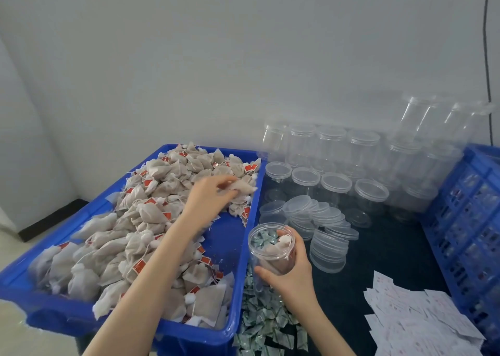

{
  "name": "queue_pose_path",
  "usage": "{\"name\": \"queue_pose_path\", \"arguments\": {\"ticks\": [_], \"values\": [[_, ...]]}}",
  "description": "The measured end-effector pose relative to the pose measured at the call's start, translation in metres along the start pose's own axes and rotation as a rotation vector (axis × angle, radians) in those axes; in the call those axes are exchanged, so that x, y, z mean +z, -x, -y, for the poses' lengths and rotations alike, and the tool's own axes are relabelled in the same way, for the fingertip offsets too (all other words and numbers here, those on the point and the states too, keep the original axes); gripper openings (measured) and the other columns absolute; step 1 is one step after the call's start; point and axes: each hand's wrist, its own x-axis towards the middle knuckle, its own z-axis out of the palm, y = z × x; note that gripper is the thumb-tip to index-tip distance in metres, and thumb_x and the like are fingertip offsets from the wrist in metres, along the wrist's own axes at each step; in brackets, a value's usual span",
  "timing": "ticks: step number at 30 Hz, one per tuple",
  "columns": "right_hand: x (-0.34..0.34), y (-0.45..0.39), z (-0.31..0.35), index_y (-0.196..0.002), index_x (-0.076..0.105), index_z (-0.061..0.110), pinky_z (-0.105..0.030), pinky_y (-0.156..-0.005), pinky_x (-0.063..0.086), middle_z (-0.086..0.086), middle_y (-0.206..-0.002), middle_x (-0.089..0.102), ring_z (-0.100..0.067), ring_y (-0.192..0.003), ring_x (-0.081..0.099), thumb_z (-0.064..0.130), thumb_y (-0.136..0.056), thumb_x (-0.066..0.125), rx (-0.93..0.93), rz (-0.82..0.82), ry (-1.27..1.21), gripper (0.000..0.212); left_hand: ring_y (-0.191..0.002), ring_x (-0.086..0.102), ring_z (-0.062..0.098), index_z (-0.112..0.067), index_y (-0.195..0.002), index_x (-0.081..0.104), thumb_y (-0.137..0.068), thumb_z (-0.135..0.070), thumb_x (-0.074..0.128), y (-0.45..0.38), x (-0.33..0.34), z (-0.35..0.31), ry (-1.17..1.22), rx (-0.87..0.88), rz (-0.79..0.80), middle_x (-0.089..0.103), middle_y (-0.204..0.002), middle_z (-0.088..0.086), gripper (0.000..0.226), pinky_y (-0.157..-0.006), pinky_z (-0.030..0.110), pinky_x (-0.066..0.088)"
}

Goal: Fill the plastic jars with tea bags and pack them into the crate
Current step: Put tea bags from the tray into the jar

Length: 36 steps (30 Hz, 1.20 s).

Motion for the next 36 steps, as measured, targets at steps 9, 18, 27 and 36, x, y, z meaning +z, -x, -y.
{"name": "queue_pose_path", "arguments": {"ticks": [9, 18, 27, 36], "values": [[0.003, -0.006, 0.005, -0.122, 0.046, 0.057, -0.016, -0.088, 0.049, 0.027, -0.121, 0.059, 0.000, -0.114, 0.059, 0.038, -0.050, 0.087, -0.059, 0.006, -0.029, 0.085, -0.094, 0.055, -0.010, -0.029, -0.103, 0.058, -0.081, -0.021, 0.071, 0.019, 0.001, -0.052, 0.057, 0.287, 0.452, 0.061, -0.094, -0.023, 0.027, -0.080, 0.005, 0.041], [-0.013, -0.004, 0.006, -0.117, 0.045, 0.064, -0.018, -0.081, 0.054, 0.028, -0.118, 0.061, 0.001, -0.109, 0.062, 0.039, -0.049, 0.087, -0.075, -0.083, -0.037, 0.084, -0.093, 0.060, 0.002, -0.022, -0.106, 0.072, -0.088, -0.015, 0.062, 0.021, 0.031, -0.084, -0.101, 0.370, 0.732, 0.070, -0.104, -0.008, 0.022, -0.075, 0.002, 0.037], [-0.049, 0.002, -0.002, -0.128, 0.043, 0.049, -0.011, -0.087, 0.049, 0.037, -0.120, 0.053, 0.007, -0.114, 0.054, 0.047, -0.047, 0.086, -0.065, -0.199, 0.054, 0.092, -0.089, 0.060, 0.006, -0.023, -0.103, 0.072, -0.094, -0.014, 0.054, 0.005, 0.064, -0.110, 0.018, 0.345, 0.548, 0.067, -0.101, -0.007, 0.022, -0.084, 0.026, 0.050], [-0.074, 0.018, -0.031, -0.125, 0.042, 0.057, -0.015, -0.096, 0.044, 0.031, -0.125, 0.055, 0.005, -0.120, 0.052, 0.037, -0.050, 0.085, -0.062, -0.373, 0.105, 0.089, -0.107, 0.059, 0.030, -0.009, -0.112, 0.063, -0.091, -0.020, 0.057, 0.009, 0.132, -0.074, -0.657, 0.205, 0.961, 0.063, -0.115, 0.011, 0.025, -0.083, 0.035, 0.048]]}}
